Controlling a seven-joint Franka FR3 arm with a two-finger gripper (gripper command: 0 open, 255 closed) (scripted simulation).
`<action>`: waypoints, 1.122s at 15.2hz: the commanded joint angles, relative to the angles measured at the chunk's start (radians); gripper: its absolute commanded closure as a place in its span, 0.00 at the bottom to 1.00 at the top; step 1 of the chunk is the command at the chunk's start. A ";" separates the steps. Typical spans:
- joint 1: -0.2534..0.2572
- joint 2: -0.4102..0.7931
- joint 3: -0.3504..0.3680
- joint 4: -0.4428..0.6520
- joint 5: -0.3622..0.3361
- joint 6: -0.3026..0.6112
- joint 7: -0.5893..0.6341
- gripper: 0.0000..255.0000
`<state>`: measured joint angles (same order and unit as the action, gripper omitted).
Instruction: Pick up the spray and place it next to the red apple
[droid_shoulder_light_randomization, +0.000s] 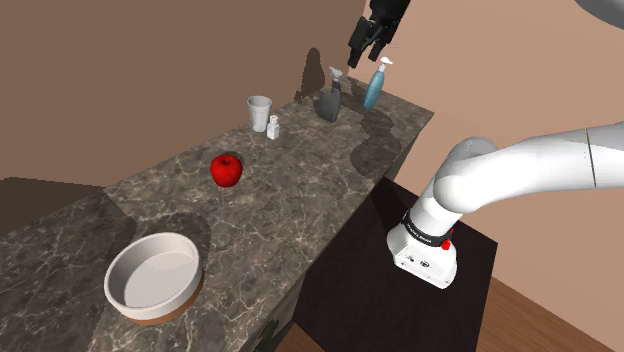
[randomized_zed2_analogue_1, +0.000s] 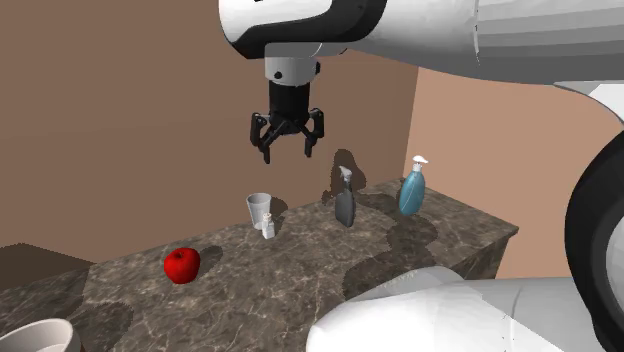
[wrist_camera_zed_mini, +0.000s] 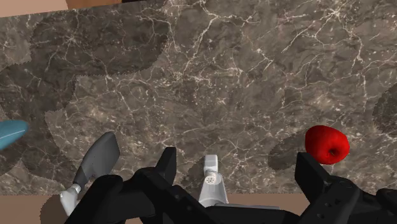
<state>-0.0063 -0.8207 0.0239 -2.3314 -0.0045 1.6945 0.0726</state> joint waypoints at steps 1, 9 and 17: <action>0.000 0.000 0.000 0.000 0.000 0.000 0.000 0.00; -0.040 0.181 -0.136 0.018 -0.060 0.157 -0.140 0.00; -0.061 0.416 -0.265 0.116 -0.066 0.291 -0.284 0.00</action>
<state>-0.0645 -0.4383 -0.2222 -2.2295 -0.0723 1.9654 -0.1878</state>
